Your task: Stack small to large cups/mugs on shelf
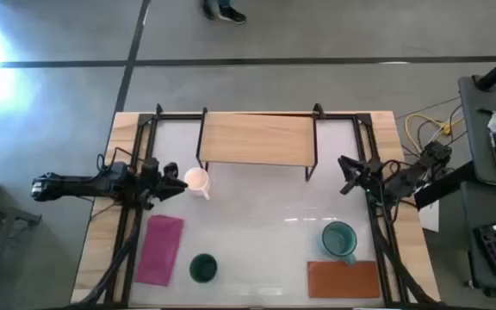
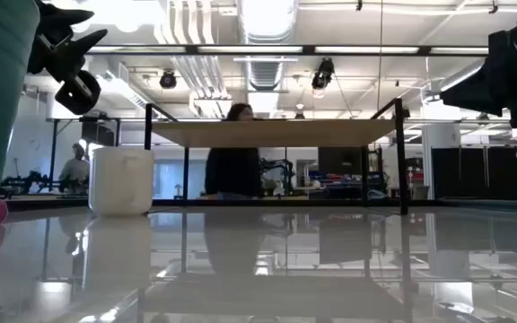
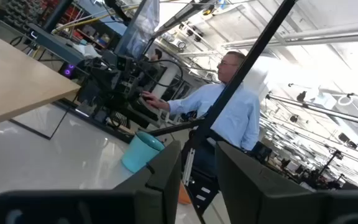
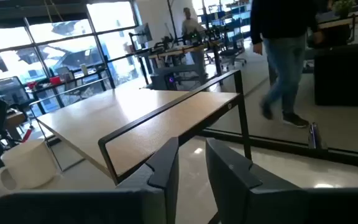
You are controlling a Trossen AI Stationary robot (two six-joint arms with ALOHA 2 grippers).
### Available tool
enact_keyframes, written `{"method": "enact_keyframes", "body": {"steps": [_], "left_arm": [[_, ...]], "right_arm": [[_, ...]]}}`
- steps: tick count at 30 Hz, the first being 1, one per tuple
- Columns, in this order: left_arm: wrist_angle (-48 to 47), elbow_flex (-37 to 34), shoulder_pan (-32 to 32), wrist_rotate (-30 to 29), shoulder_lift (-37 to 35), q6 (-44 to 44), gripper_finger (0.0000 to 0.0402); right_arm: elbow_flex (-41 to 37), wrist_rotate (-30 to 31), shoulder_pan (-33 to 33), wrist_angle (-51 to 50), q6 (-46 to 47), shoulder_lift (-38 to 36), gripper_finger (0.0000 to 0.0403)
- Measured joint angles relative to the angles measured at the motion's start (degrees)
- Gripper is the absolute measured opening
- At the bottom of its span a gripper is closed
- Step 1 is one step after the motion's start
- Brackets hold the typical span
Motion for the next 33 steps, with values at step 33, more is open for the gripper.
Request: {"method": "enact_keyframes", "body": {"steps": [33], "left_arm": [[-0.01,0.00,-0.01,-0.01,0.01,0.00,0.0086]], "right_arm": [[0.00,0.00,0.00,0.00,-0.02,0.00,0.0079]]}}
